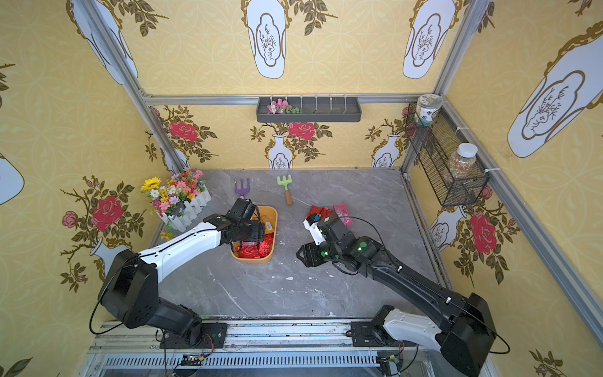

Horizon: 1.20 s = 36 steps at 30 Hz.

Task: Take the tea bags out of the storage box
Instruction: Pick up the tea bag from the storage box.

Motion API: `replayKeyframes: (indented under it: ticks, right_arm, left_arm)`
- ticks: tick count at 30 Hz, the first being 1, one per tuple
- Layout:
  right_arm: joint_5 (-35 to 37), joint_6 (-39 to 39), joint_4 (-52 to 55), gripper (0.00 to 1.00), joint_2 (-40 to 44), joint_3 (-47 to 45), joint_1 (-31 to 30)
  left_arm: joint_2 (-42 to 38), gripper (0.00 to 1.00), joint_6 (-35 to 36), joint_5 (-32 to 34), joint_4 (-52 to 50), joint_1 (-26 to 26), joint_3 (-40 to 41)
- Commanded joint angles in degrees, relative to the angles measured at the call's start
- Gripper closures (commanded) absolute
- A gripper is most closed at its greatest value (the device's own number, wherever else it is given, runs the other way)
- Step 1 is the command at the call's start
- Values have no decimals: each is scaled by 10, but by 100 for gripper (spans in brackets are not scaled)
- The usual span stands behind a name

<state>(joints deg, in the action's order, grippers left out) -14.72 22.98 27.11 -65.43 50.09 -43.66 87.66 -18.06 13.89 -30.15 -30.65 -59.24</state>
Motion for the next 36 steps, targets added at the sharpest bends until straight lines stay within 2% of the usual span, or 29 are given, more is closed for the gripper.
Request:
replayKeyframes:
  ticks: [1, 10, 17, 24, 30, 36]
  right_arm:
    - [15, 33, -52, 36, -18, -5, -20]
    - [23, 35, -72, 38, -52, 10, -38]
    - [27, 36, -72, 38, -50, 5, -40]
    - [42, 34, -66, 39, -35, -4, -39]
    - [53, 32, -59, 40, -22, -10, -39]
    - [88, 34, -43, 41, -4, -11, -34]
  left_arm:
    - [13, 16, 19, 0, -14, 5, -8]
    - [53, 19, 31, -9, -15, 7, -25]
    - [77, 27, 31, 5, -20, 8, -47]
    - [78, 41, 26, 20, -34, 9, -57]
    - [66, 44, 16, 26, -53, 10, -70]
    - [41, 45, -2, 19, -98, 10, -121]
